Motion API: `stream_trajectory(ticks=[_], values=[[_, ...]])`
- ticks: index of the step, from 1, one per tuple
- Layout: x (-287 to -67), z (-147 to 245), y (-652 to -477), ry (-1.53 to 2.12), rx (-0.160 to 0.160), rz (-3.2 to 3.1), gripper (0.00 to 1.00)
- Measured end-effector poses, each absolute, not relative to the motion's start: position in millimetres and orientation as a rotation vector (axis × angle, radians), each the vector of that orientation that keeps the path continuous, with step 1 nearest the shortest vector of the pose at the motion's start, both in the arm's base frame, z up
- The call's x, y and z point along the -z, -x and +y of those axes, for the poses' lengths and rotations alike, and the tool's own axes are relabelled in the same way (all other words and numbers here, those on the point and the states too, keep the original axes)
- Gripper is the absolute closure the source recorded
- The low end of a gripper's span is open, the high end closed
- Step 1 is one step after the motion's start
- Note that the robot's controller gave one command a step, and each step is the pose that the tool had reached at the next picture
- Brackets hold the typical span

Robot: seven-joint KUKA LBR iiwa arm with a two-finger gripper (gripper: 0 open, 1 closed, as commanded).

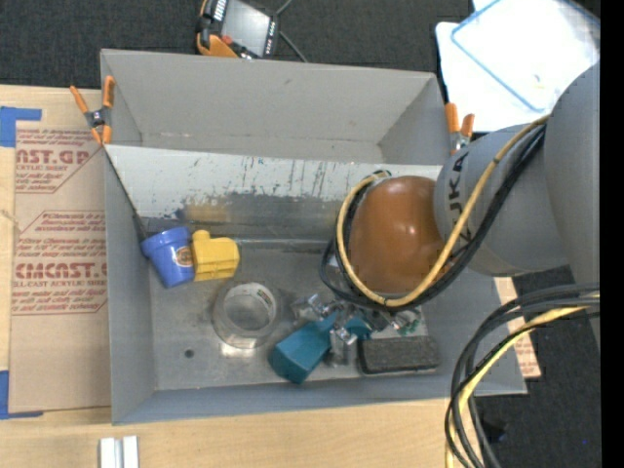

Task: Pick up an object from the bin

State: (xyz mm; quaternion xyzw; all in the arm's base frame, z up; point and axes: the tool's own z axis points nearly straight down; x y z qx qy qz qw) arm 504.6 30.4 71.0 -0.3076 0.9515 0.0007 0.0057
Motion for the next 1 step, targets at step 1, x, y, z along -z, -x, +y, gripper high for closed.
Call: stream_trajectory(ticks=[1], values=[[-71.7, 30.6, -504.6, 0.963, -0.002, 2.978, 1.0]])
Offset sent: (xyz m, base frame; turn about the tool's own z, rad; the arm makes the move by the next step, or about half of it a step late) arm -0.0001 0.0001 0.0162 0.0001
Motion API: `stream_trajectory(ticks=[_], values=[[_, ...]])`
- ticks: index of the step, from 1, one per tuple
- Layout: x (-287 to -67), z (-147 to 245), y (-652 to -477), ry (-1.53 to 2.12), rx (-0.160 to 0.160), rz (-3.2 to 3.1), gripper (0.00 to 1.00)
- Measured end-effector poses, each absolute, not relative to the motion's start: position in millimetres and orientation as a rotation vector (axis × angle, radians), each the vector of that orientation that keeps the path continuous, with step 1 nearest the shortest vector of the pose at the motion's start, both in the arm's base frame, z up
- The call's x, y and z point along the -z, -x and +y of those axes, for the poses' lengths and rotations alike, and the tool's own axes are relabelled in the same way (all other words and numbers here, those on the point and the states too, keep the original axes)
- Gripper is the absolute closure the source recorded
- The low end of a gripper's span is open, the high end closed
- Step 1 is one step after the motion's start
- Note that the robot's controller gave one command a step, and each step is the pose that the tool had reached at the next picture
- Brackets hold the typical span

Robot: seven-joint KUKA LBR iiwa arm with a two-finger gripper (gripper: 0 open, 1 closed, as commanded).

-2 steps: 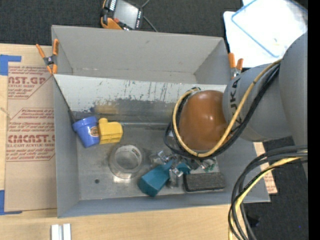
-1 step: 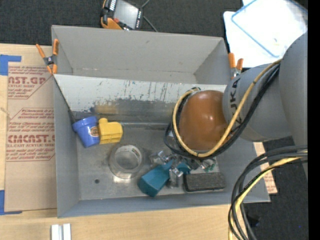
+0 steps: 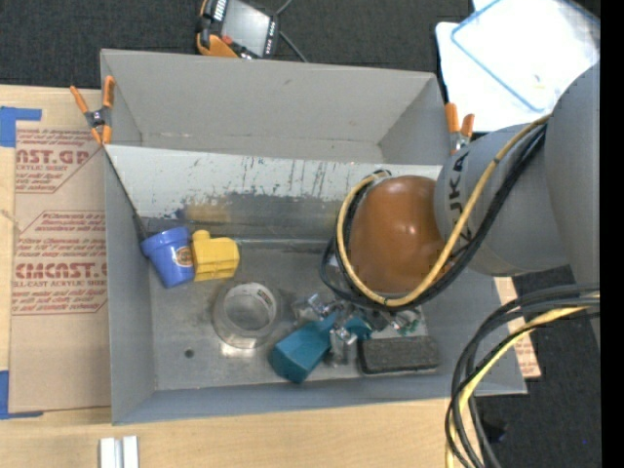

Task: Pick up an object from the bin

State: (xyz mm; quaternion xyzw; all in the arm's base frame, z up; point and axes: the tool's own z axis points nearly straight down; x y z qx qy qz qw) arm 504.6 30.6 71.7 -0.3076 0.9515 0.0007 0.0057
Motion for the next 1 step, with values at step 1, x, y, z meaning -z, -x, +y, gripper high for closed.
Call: stream_trajectory(ticks=[1], values=[[-79.5, 30.8, -503.0, 0.964, -0.004, 2.982, 1.0]])
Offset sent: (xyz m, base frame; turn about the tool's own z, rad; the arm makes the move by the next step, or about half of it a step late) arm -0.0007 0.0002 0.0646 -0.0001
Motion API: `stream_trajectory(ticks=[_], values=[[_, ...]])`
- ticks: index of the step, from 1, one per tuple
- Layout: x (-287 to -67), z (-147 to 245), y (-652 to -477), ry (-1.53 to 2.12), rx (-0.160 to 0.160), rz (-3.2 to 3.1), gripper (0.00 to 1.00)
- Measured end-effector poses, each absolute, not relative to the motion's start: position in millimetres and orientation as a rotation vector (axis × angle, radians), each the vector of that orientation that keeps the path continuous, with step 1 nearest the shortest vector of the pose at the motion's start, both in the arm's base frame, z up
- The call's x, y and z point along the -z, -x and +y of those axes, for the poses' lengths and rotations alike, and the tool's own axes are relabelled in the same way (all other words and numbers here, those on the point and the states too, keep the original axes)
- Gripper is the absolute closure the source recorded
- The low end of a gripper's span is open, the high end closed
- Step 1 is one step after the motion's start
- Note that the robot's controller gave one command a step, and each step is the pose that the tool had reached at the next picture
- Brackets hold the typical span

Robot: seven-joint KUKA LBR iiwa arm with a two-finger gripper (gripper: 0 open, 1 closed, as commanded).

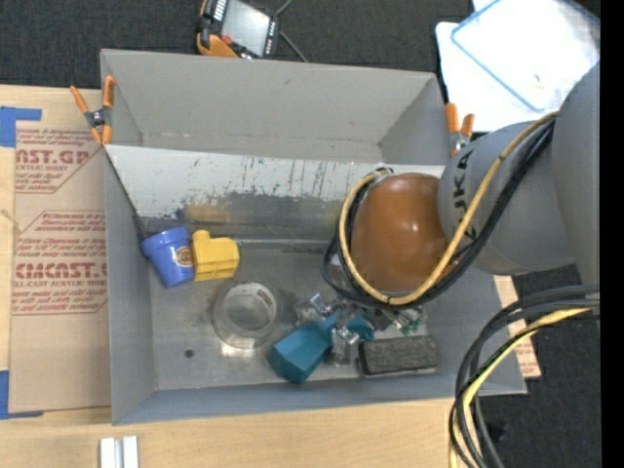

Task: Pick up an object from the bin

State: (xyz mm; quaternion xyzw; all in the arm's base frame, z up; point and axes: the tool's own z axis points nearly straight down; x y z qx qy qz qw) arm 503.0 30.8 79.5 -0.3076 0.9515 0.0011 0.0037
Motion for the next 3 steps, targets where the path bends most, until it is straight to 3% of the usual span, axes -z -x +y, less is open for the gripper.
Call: stream_trajectory(ticks=[1, 3], values=[[-118.0, 31.3, -501.6, 0.964, -0.006, 2.986, 1.0], [-157.5, 32.1, -500.5, 0.964, -0.008, 2.989, 1.0]])
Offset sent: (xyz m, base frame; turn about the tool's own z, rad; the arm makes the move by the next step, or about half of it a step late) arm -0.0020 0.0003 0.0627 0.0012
